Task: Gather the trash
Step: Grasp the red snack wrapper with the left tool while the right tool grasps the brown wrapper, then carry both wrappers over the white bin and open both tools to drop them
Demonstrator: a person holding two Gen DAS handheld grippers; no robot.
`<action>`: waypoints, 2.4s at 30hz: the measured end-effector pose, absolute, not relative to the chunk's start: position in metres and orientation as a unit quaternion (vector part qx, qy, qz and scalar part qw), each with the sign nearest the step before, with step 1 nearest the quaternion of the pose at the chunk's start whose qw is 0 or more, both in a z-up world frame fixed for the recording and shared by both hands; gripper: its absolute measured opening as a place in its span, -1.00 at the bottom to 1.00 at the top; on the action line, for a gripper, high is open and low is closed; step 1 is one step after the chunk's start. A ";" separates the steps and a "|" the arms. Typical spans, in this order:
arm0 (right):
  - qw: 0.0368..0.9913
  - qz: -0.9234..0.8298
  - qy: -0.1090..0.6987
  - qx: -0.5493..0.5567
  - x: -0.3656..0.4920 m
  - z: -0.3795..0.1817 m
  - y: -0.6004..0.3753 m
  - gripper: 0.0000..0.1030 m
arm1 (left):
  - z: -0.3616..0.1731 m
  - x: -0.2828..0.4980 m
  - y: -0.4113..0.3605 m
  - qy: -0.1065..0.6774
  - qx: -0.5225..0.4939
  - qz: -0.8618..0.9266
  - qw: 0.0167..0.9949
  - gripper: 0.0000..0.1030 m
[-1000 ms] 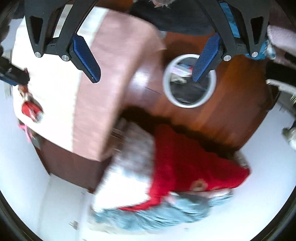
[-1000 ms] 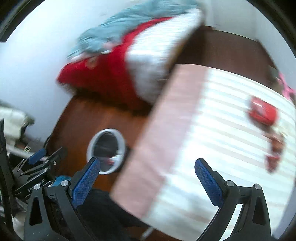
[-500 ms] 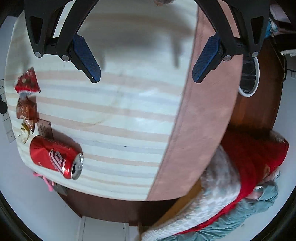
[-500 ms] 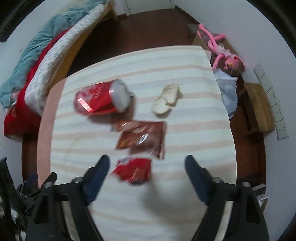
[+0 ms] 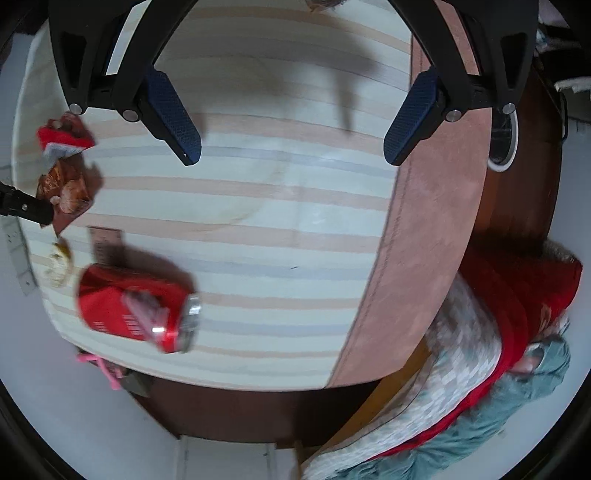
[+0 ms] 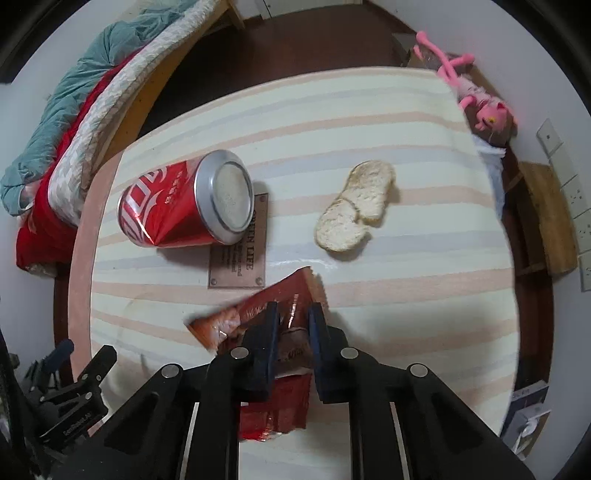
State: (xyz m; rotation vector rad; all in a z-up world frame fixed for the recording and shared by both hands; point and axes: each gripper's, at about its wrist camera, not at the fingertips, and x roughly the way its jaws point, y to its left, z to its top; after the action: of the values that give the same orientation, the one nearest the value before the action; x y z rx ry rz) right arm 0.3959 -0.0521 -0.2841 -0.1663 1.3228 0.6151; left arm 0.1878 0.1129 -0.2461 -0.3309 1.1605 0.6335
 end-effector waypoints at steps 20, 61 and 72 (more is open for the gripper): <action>0.779 0.180 0.600 -0.022 0.387 -0.277 -0.200 -0.75 | -0.245 0.259 -0.026 0.542 -0.167 0.095 0.818 0.03; 0.738 0.478 0.470 -0.073 0.148 -0.101 0.061 -0.77 | -0.066 -0.055 0.216 0.360 -0.139 0.390 0.836 -0.88; 0.658 0.547 0.494 -0.153 0.023 -0.147 0.239 -0.77 | -0.129 -0.164 0.323 0.380 -0.213 0.474 0.766 -0.88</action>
State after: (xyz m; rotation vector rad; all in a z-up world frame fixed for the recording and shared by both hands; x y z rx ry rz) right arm 0.0228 0.2392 -0.1473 -0.3470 1.1193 1.2392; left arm -0.1637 0.3228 -0.1286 -0.4631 0.8251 1.0291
